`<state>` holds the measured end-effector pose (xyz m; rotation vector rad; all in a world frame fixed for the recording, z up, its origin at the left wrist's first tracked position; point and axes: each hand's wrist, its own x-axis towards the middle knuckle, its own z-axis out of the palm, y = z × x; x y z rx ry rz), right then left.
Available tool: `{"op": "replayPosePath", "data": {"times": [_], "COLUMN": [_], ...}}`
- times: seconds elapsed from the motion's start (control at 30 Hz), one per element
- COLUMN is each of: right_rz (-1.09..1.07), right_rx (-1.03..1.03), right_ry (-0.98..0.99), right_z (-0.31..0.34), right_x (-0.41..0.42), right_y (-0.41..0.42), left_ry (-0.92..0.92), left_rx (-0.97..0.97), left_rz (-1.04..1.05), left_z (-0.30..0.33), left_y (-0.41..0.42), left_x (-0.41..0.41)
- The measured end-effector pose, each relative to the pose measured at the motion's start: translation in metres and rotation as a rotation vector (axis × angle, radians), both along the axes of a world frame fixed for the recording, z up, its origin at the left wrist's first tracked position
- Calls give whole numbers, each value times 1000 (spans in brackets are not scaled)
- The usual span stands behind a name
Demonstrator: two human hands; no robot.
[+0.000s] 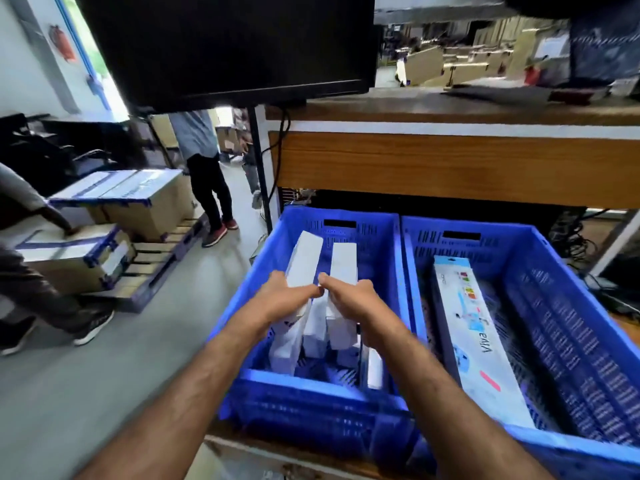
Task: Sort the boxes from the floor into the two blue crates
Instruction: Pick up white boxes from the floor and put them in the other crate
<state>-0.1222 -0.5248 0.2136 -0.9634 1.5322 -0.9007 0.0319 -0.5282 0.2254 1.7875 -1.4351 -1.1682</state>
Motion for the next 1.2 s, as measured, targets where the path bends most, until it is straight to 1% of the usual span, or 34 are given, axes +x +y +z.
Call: {"op": "replayPosePath", "data": {"times": [0.1, 0.17, 0.2, 0.27, 0.37, 0.47, 0.53, 0.63, 0.7, 0.83, 0.93, 1.1, 1.2], "right_rz": [15, 6, -5, -29, -5, 22, 38, 48, 36, -6, -1, -19, -18], "right_rx": [67, 89, 118, 167, 138, 55, 32, 39, 11, -133, -189, -366, -483], "right_ry": [141, 201, 266, 467, 829, 1075, 1197, 1233, 1253, 1291, 1309, 1333, 1329], "right_z": [-24, -38, -43, -53, -62, -66, -68, -67, -63, -51, -41, -22, -10], "right_x": [14, 22, 25, 30, 38, 44, 45, 38, 36, 38, 42, 49, 54], "right_y": [-23, -35, -38, -41, -43, -42, -42, -39, -36, -26, -18, 2, 16], "left_ry": [-105, -171, -232, -376, -576, -706, -767, -832, -880, -974, -967, -916, -850], "left_rx": [122, 166, 181, 175, 162, 150, 137, 93, 25, -243, -428, -615, -717], "left_rz": [2, -1, -1, -7, -69, -139, -187, -269, -317, -338, -325, -265, -225], "left_z": [-18, -28, -35, -44, -56, -66, -72, -76, -73, -61, -50, -27, -13], "left_y": [-22, -34, -39, -47, -57, -62, -65, -69, -68, -58, -48, -27, -6], "left_x": [5, 9, 11, 11, 8, 3, 2, 2, 2, 2, 7, 24, 39]}}
